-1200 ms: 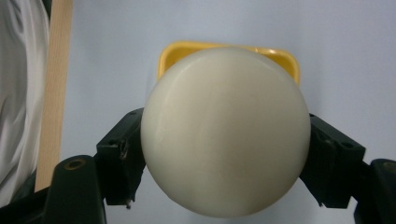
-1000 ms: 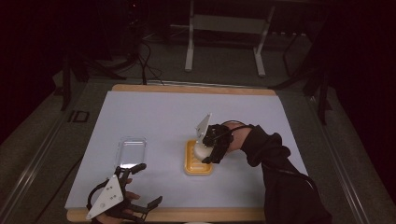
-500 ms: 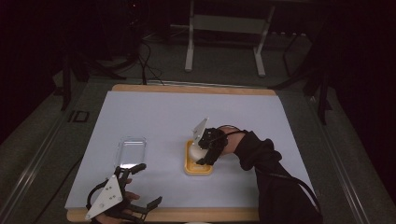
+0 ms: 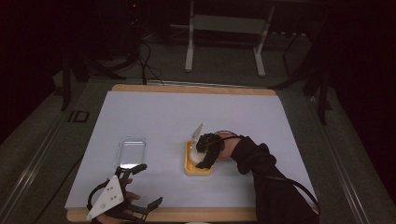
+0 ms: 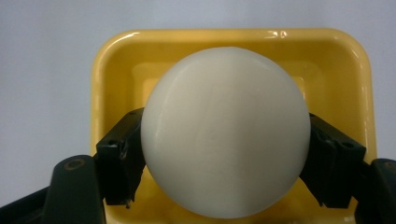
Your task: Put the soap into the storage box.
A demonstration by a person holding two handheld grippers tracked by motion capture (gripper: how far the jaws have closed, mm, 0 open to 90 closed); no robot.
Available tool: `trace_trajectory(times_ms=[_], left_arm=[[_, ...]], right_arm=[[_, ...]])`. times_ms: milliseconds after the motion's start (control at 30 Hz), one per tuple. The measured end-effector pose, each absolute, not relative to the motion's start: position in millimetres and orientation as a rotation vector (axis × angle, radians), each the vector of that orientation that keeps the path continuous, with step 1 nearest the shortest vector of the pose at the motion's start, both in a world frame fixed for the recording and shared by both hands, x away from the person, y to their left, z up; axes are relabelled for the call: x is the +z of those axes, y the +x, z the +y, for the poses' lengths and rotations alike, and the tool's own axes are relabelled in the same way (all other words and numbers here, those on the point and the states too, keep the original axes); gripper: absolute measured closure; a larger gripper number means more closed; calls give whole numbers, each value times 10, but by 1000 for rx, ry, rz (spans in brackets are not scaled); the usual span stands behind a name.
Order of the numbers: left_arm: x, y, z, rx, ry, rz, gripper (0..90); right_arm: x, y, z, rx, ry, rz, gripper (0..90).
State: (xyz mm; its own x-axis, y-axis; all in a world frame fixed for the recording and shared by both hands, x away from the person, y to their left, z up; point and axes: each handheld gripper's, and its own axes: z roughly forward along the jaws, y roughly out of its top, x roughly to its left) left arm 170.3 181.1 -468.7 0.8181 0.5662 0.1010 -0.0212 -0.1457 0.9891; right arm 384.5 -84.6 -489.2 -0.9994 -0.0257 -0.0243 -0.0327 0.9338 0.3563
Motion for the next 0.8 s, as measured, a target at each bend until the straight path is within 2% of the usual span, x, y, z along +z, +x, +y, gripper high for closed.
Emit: trace_trajectory(times_ms=[233,600,800], left_arm=[[-4689,1704,1808,533,1652,430,1],[-4694,1708,1795,533,1658,432,1],[-4694,1710,1795,533,1658,433,1]], right_arm=[[-4932,3862,-809,549,-6,3089,244],[-4602,3857,-938,700,54,3045,240],[-4503,3887,-1012,709,188,3022,129]])
